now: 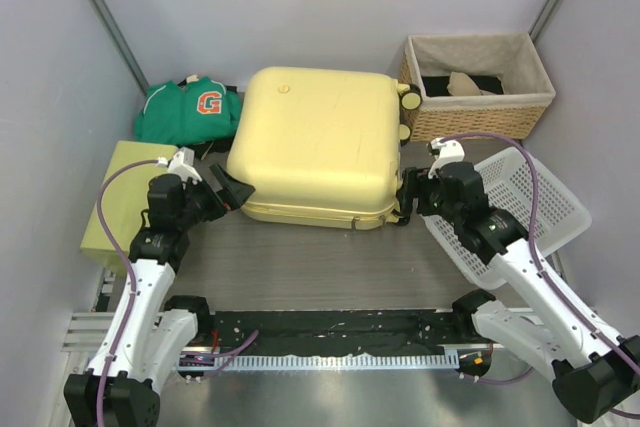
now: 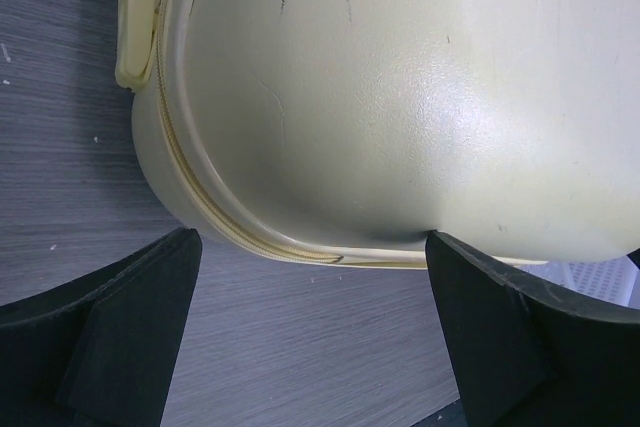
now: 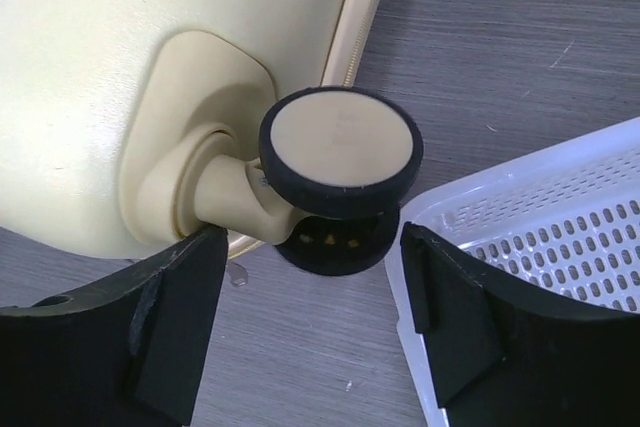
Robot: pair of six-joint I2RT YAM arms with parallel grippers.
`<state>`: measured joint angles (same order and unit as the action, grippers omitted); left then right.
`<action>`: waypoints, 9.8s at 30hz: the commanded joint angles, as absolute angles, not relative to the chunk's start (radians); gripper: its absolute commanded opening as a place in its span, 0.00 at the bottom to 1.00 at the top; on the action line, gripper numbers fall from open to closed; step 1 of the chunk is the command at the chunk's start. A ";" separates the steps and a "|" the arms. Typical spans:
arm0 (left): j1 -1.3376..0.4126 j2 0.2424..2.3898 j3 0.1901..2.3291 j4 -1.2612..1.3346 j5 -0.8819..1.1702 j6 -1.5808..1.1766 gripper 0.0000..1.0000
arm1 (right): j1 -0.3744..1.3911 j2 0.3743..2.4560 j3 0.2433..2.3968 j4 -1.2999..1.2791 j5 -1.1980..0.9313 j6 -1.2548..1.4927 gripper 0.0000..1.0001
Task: Open, take out, and arrange the luggage
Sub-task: Adjust the luggage at the center of the board, then unzip the luggage at the center of the board.
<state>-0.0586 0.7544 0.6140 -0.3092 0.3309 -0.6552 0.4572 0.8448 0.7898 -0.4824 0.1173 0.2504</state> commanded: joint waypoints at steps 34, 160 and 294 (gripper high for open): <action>-0.055 0.773 0.503 -0.155 0.278 -0.712 0.72 | 0.495 0.868 1.020 -0.485 0.316 0.242 0.87; -0.158 1.741 1.381 0.006 0.060 -0.483 1.00 | 0.451 1.103 0.956 -0.239 -0.031 0.509 0.93; -0.321 1.186 0.413 0.523 0.207 -0.232 0.82 | 0.364 1.258 0.948 -0.244 0.374 0.183 0.28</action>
